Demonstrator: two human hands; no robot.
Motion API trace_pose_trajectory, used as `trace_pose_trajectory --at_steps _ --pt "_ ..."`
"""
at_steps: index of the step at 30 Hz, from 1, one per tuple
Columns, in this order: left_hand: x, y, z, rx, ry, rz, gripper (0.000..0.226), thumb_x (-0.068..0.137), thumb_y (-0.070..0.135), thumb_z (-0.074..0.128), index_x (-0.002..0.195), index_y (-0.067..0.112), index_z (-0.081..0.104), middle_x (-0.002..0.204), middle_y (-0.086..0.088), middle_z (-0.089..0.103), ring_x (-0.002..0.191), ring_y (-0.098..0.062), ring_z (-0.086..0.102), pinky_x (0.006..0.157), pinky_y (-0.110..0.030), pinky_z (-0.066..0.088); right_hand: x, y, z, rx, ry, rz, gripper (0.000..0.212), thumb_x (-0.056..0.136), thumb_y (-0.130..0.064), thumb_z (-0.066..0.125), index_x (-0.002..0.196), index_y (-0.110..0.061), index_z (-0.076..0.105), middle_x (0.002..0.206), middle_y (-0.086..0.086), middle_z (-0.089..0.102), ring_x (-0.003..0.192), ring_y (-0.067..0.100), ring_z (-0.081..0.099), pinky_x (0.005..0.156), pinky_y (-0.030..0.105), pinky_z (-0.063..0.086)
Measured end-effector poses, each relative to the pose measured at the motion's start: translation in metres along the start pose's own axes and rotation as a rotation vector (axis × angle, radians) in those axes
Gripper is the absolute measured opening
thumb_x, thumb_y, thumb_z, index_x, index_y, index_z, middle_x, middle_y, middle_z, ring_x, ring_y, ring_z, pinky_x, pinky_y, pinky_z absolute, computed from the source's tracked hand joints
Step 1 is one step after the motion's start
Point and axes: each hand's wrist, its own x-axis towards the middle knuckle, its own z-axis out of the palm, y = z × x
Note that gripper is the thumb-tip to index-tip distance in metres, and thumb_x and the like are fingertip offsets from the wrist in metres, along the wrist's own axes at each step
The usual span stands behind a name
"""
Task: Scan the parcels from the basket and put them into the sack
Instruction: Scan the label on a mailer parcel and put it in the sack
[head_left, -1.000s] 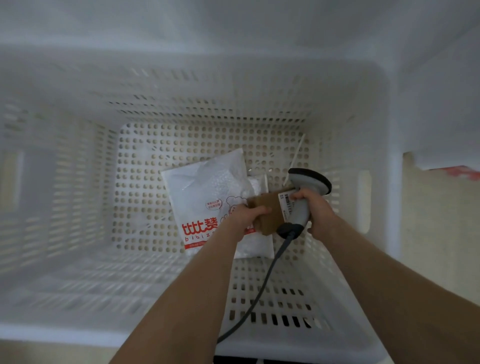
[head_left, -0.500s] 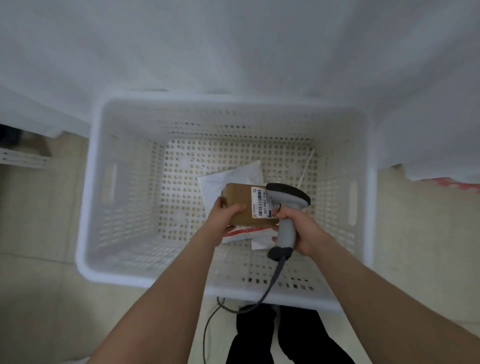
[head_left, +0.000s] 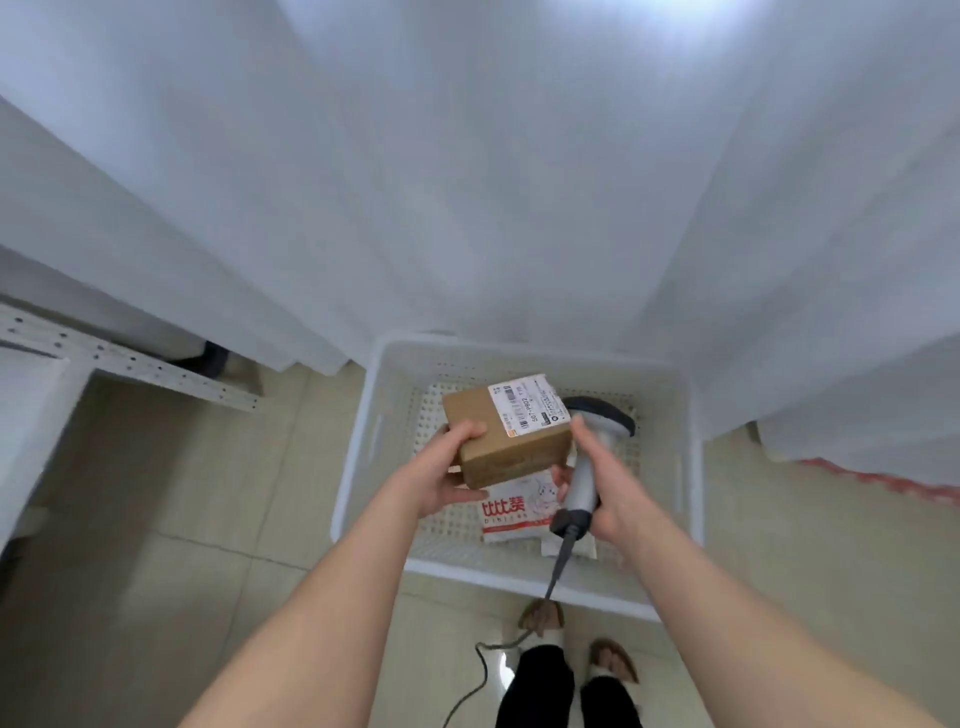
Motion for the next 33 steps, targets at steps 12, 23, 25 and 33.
trace_pose_trajectory --at_steps 12,23,25,33 --pt "-0.210 0.033 -0.008 -0.208 -0.018 0.302 0.037 0.085 0.034 0.066 0.117 0.018 0.054 0.103 -0.008 0.058 0.096 -0.023 0.058 0.088 -0.042 0.051 -0.185 0.005 0.048 0.019 -0.145 -0.187 0.043 0.072 -0.025 0.083 0.107 -0.010 0.064 0.077 0.008 0.069 0.050 0.015 0.057 0.045 0.023 0.048" --pt "-0.403 -0.002 0.015 -0.244 0.150 0.610 0.059 0.083 0.028 0.067 0.132 0.017 0.037 0.121 -0.010 0.056 0.105 -0.026 0.056 0.088 -0.047 0.049 -0.362 0.046 0.028 -0.026 -0.261 -0.432 0.042 0.074 -0.031 0.082 0.103 -0.015 0.057 0.095 0.002 0.065 0.058 0.013 0.055 0.050 0.026 0.044" --pt "-0.432 -0.002 0.000 -0.181 0.132 0.605 0.053 0.083 0.028 0.066 0.129 0.012 0.045 0.111 -0.008 0.060 0.096 -0.023 0.057 0.083 -0.042 0.051 -0.388 0.047 0.030 -0.040 -0.336 -0.422 0.047 0.074 -0.034 0.082 0.109 -0.013 0.059 0.100 0.004 0.066 0.052 0.011 0.053 0.047 0.024 0.044" --pt "-0.515 -0.018 -0.046 0.036 -0.032 0.617 0.050 0.082 0.034 0.070 0.127 0.017 0.054 0.117 -0.007 0.064 0.099 -0.024 0.062 0.069 -0.039 0.055 -0.455 0.104 0.070 -0.130 -0.501 -0.513 0.039 0.080 -0.011 0.075 0.115 -0.002 0.061 0.069 0.008 0.071 0.040 0.010 0.056 0.038 0.019 0.044"
